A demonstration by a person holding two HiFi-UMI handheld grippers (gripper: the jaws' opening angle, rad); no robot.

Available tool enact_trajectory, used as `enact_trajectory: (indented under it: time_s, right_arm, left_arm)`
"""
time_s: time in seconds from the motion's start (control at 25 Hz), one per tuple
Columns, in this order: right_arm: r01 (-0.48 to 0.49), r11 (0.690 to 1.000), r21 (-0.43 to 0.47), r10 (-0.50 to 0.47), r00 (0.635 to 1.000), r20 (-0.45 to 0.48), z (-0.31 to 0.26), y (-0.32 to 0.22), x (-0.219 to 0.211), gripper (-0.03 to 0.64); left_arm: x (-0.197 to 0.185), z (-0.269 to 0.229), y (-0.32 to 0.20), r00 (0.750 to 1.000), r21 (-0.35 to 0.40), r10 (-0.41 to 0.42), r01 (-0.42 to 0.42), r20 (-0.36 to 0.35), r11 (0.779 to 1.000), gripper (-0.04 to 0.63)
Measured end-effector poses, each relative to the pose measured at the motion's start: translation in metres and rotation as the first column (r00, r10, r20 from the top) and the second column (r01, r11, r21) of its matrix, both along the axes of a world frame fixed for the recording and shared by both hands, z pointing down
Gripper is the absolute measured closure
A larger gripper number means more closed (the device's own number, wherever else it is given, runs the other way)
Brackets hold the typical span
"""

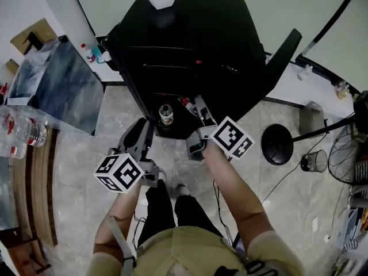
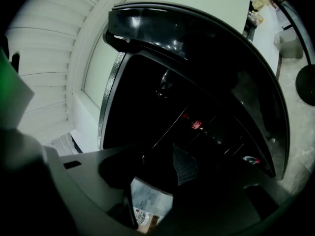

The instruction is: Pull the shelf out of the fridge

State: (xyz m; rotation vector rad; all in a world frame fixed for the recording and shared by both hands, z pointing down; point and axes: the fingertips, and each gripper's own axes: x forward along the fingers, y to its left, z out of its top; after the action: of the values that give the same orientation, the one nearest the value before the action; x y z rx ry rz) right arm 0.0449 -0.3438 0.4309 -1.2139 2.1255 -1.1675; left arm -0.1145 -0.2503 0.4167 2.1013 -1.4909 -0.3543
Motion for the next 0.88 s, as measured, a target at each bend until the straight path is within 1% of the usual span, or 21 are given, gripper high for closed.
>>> enact_trajectory:
  time_s: [0.16, 0.28, 0.4, 0.52, 0.68, 0.88]
  right_arm:
    - [-0.037, 0.999, -0.022, 0.038, 0.999, 0.028, 0.007, -0.025, -0.008, 0.431]
    - [-0.059, 0.997, -0.04, 0.061, 0.996, 0.057, 0.011, -0.045, -0.013, 0.433]
    - [-0.094, 0.994, -0.05, 0.098, 0.991, 0.086, 0.013, -0.062, -0.013, 0.433]
    - [-0.127, 0.99, -0.06, 0.133, 0.985, 0.113, 0.013, -0.08, -0.015, 0.433]
    - [-0.168, 0.984, -0.056, 0.174, 0.977, 0.119, 0.012, -0.1, -0.02, 0.434]
    - [-0.224, 0.97, -0.092, 0.235, 0.962, 0.14, 0.022, -0.121, -0.018, 0.439]
  left_arm:
    - [-0.002, 0.008, -0.015, 1.0, 0.006, 0.002, -0.002, -0.031, 1.0, 0.518]
    - [-0.007, 0.012, -0.026, 0.998, 0.003, -0.021, 0.022, -0.053, 1.0, 0.518]
    - [-0.013, 0.009, -0.035, 0.998, 0.011, -0.042, 0.042, -0.05, 0.999, 0.517]
    - [-0.019, 0.011, -0.044, 0.998, 0.015, -0.042, 0.043, -0.046, 0.999, 0.517]
    - [-0.026, 0.019, -0.054, 0.996, 0.016, -0.049, 0.05, -0.075, 0.999, 0.517]
    - [-0.03, 0.026, -0.064, 0.995, -0.004, -0.045, 0.045, -0.093, 0.999, 0.517]
